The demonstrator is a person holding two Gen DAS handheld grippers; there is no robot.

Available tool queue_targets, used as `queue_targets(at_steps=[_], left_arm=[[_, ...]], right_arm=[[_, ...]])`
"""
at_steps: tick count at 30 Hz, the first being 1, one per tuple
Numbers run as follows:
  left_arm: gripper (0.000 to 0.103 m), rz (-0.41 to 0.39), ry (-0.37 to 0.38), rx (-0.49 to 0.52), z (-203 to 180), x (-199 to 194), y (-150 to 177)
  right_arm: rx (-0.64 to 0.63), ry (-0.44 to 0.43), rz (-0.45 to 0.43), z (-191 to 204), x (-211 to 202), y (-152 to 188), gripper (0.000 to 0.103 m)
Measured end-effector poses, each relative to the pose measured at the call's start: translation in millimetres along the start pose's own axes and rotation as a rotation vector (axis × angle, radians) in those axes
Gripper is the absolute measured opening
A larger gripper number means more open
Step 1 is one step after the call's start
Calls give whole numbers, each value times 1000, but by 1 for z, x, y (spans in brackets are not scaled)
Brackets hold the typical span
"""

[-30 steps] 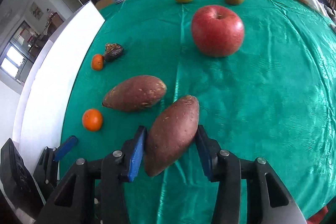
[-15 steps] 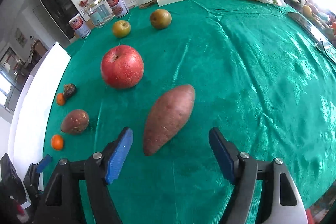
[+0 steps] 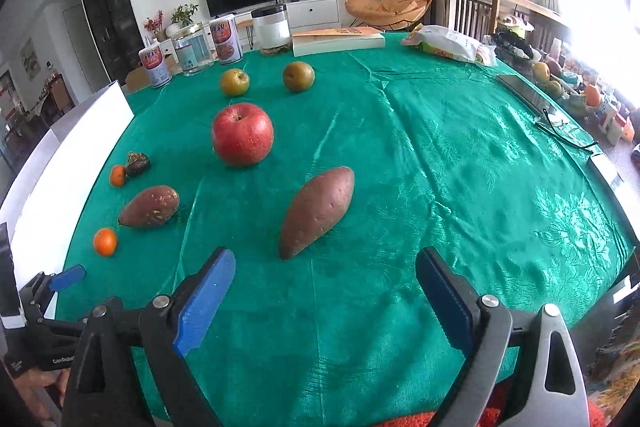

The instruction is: Organize fruits

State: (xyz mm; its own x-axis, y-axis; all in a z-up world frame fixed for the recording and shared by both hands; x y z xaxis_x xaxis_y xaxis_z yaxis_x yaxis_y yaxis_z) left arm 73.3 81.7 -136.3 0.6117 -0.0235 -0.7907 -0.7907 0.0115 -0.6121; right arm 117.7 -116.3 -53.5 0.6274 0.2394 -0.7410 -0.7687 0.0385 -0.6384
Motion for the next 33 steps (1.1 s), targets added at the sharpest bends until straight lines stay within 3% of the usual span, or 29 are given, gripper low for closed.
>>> queue_targets(at_steps=[5, 15, 16, 17, 19, 22, 25, 29, 33], left_arm=[[98, 7, 30, -65, 12, 8, -17], [96, -23, -27, -26, 20, 12, -32], [89, -22, -33, -15, 19, 13, -32], [73, -16, -37, -3, 18, 14, -32], [57, 15, -34, 25, 14, 20, -32], [55, 2, -27, 37, 12, 19, -33], [32, -22, -8, 59, 11, 16, -35], [31, -53, 27, 64, 10, 7, -36], [30, -57, 40, 22, 16, 0, -36]], right_arm=[[54, -27, -9, -11, -2, -2, 92], [218, -86, -16, -39, -3, -5, 92], [234, -92, -15, -41, -2, -5, 92], [253, -100, -14, -44, -2, -5, 92], [297, -117, -12, -52, -2, -5, 92], [360, -139, 36, -62, 6, -8, 92], [380, -168, 131, -60, 25, -17, 91], [398, -221, 227, -47, 47, -32, 84], [409, -212, 318, -35, 68, -44, 75]])
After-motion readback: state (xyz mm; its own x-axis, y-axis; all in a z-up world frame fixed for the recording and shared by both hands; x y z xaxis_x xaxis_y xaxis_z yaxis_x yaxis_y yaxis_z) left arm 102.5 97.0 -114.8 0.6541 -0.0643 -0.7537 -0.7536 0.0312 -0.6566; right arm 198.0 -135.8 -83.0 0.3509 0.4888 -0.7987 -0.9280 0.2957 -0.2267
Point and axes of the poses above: each gripper's, at about its wrist camera, not at the fingertips, and x roughly the way its jaws point, z to its left, y to its underside, the point moved 2 cm from there along x, roughly the way its jaws point, and after that the axes turned 10 degrees about x, right-handed, at the moved point
